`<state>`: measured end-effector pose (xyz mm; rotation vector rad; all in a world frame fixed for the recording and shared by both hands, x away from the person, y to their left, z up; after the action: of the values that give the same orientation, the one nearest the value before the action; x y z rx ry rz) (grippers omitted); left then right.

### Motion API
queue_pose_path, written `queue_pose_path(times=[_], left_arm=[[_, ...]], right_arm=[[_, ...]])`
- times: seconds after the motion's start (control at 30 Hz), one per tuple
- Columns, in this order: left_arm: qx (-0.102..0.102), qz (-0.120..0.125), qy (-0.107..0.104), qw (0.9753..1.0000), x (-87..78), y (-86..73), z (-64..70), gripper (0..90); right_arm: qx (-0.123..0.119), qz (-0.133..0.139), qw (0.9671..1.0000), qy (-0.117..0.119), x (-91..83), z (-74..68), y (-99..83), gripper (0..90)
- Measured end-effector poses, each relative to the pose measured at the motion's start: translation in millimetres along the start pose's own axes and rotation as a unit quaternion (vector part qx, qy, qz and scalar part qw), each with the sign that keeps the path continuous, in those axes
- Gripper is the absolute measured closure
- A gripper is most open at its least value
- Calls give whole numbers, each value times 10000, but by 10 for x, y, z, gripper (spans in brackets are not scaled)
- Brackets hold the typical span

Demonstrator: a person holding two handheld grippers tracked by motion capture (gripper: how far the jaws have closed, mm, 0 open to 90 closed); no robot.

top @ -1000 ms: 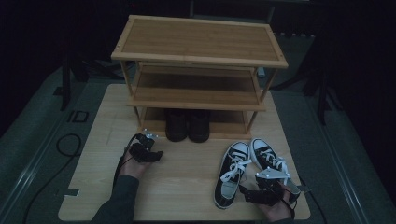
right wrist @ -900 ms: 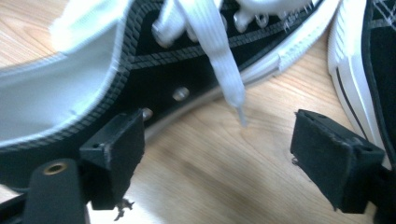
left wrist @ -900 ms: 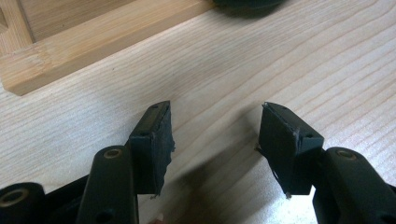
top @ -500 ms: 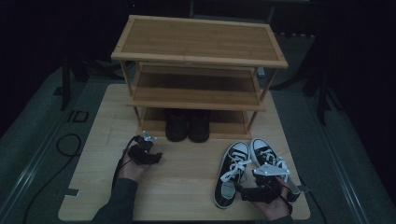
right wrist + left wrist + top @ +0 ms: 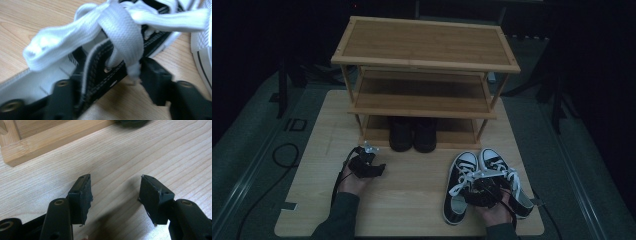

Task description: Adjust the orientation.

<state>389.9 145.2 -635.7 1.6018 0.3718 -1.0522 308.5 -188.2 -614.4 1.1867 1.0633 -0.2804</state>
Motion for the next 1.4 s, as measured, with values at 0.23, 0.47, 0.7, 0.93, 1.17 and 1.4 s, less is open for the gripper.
queue_pose_path(times=[0.23, 0.47, 0.7, 0.93, 1.17, 1.4], left_arm=[[-6, 12, 7, 10000, 1, 0, 1, 437], [-3, 40, 4, 10000, 5, 3, 3, 437], [-10, 71, 8, 10000, 8, 4, 3, 437], [-8, 78, 3, 10000, 10, 6, 2, 438], [-26, 101, 6, 9999, 14, 10, 4, 438], [-31, 100, 11, 9999, 14, 10, 5, 440]], right_arm=[[-142, 190, 9997, -47, -18, 172, 45, 829], [-372, 369, 9986, 74, 41, 297, 144, 867], [-572, 409, 9969, 341, 79, 262, 200, 861], [-616, 203, 9970, 414, -19, 312, 195, 597], [-638, 311, 9963, 482, -261, 361, 226, 494], [-635, 345, 9961, 505, -340, 432, 258, 461]])
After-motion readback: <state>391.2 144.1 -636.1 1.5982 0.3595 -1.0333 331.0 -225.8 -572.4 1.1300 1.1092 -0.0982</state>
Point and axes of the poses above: each handheld gripper's, and its own axes: x roughly forward along the jaws, y roughly out of its top, z roughly to its right, the point moved 9 cm from there along x, roughly forward along the jaws, and after that the axes turned 4 degrees about -x, right-handed, at the moved point
